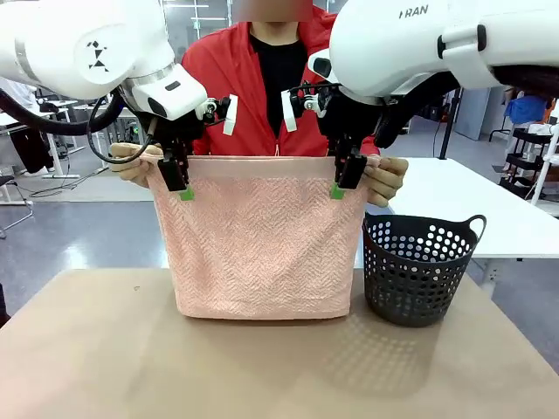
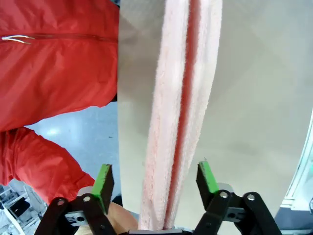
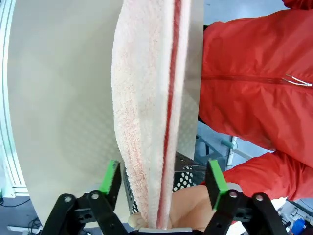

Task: Fold the towel.
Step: Release the end of the 100 cm Hotel Towel you were holding and grab the top end of the folded side.

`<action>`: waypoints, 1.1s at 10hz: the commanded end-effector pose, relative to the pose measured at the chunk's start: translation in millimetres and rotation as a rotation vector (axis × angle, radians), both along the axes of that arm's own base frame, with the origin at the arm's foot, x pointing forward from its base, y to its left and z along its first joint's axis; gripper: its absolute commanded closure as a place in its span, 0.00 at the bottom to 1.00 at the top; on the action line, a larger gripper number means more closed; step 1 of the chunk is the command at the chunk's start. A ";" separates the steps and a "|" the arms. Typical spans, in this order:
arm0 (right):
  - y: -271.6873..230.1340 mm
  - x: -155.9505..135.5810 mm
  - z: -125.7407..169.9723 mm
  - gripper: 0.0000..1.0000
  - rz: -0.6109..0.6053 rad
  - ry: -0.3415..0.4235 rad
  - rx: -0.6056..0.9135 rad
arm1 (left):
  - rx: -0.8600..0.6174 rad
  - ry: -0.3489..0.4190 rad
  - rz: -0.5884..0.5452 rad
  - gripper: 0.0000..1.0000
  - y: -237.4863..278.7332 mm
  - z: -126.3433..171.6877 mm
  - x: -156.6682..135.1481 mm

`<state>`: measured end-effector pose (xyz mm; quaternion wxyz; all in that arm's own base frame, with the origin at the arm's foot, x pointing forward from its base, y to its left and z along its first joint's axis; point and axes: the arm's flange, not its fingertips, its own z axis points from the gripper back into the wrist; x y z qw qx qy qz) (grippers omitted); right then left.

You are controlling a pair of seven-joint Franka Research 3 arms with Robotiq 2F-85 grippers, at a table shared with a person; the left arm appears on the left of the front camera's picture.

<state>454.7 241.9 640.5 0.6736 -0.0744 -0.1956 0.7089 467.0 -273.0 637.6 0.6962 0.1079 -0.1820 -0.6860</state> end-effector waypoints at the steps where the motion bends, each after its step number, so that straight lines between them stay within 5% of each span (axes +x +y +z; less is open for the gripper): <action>1: -4.5 0.9 6.5 0.74 0.005 0.019 0.019 | 0.007 0.037 -0.008 0.89 4.1 8.9 0.9; 2: -5.2 1.7 6.9 1.00 0.003 0.016 0.021 | 0.011 0.031 -0.004 1.00 4.8 8.2 1.3; 10: -4.9 6.9 0.4 1.00 -0.007 0.057 0.040 | -0.037 0.063 -0.012 1.00 16.4 8.9 -1.1; 11: -1.6 0.2 3.5 1.00 -0.005 0.009 0.005 | -0.006 0.033 0.022 1.00 7.8 5.7 1.1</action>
